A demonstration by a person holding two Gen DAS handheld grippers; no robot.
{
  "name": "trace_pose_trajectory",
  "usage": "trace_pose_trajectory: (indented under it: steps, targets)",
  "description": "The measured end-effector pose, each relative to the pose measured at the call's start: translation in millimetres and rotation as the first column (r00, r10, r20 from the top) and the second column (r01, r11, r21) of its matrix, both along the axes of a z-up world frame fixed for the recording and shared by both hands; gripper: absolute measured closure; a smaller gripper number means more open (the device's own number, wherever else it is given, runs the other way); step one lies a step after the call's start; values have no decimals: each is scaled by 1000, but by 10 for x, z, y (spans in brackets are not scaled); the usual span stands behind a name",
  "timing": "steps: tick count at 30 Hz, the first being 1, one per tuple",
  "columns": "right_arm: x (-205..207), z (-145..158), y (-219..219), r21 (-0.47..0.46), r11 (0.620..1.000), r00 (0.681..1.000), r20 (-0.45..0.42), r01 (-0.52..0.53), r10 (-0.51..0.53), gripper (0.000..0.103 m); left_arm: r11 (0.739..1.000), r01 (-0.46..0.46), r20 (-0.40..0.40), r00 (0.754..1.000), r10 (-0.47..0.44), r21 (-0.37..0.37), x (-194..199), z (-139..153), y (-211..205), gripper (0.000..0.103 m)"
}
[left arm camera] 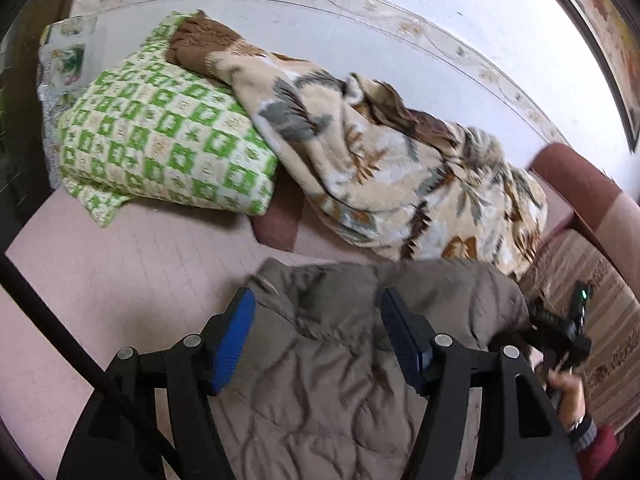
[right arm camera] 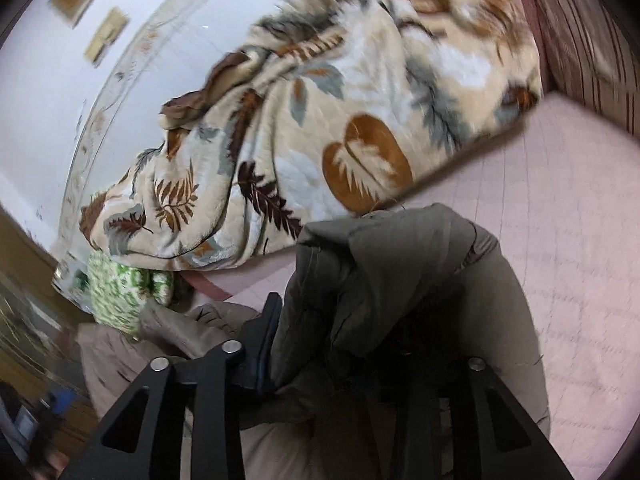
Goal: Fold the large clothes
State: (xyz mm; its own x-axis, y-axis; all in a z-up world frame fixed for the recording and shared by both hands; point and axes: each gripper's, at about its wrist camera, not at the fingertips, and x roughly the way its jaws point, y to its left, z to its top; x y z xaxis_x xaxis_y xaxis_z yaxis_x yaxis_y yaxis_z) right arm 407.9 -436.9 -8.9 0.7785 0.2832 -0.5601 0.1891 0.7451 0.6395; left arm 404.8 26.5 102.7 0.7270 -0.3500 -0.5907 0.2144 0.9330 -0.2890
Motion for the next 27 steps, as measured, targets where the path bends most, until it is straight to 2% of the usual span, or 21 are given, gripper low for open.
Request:
trace_pose_trajectory:
  steps: [4, 6, 11, 13, 15, 18, 20, 23, 25, 27]
  targets:
    - [-154, 85, -145, 72, 997, 999, 38, -17, 14, 40, 997, 66, 12, 998, -67, 48, -147, -87, -309, 39]
    - [-261, 149, -223, 102, 995, 998, 64, -18, 11, 37, 993, 98, 14, 995, -99, 70, -214, -118, -459, 39]
    - [-644, 343, -249, 101, 993, 988, 145, -60, 45, 36, 977, 187, 2, 982, -189, 99, -421, -221, -812, 39]
    - [-795, 390, -137, 50, 994, 982, 167, -97, 87, 35, 967, 215, 5, 976, -218, 134, -514, -313, -970, 39]
    - [-940, 381, 113, -60, 987, 977, 147, -148, 156, 35, 956, 239, -10, 970, -241, 173, -552, -455, -1127, 39]
    - [-1035, 226, 522, -234, 948, 967, 80, -216, 240, 36, 942, 254, -51, 967, -249, 219, -475, -765, -1330, 39]
    - [-1000, 56, 691, -289, 926, 964, 35, -243, 263, 36, 940, 225, -62, 974, -217, 258, -354, -933, -1415, 39]
    - [-837, -178, 813, -378, 892, 967, -40, -247, 251, 36, 950, 216, -123, 974, -192, 224, -118, -1101, -1438, 32]
    - [-695, -318, 842, -446, 856, 964, -91, -262, 248, 35, 954, 217, -158, 970, -186, 207, 32, -1183, -1447, 28]
    - [-617, -397, 778, -449, 858, 968, -96, -248, 230, 34, 955, 217, -190, 965, -179, 204, 192, -1287, -1446, 24]
